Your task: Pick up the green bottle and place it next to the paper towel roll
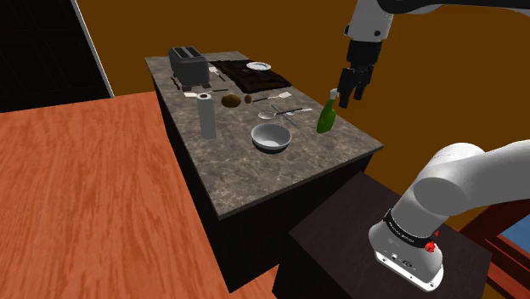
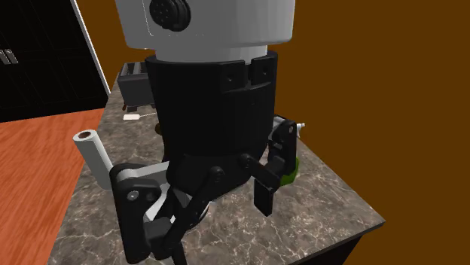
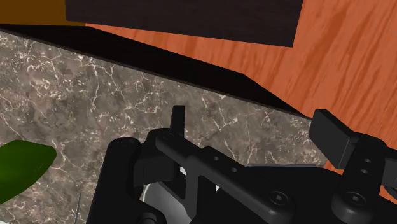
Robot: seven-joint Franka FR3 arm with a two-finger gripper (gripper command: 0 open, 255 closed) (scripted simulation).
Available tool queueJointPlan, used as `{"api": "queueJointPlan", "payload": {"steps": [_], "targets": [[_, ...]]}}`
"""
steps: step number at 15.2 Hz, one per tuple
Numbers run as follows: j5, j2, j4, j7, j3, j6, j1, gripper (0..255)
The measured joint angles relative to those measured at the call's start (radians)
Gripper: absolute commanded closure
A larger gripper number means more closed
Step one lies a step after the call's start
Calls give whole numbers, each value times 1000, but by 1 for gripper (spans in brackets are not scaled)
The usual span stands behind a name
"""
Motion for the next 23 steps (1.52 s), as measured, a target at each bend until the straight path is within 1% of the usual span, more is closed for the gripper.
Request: {"api": "queueJointPlan", "payload": {"steps": [1,2,4,6,11,15,19,22,23], "targets": [[0,0,0,0,0,0,0,0],[-8,-10,-12,-24,-15,7,0,0],[-33,-41,-49,-107,-66,31,1,0],[-66,-71,-98,-210,-131,70,-1,0],[-143,-90,-150,-471,-302,155,-1,0],[-192,-54,-164,-684,-452,240,13,0],[-214,40,-134,-910,-618,333,56,0],[-200,120,-84,-1082,-744,379,112,0],[-187,158,-62,-1146,-794,398,139,0]]}}
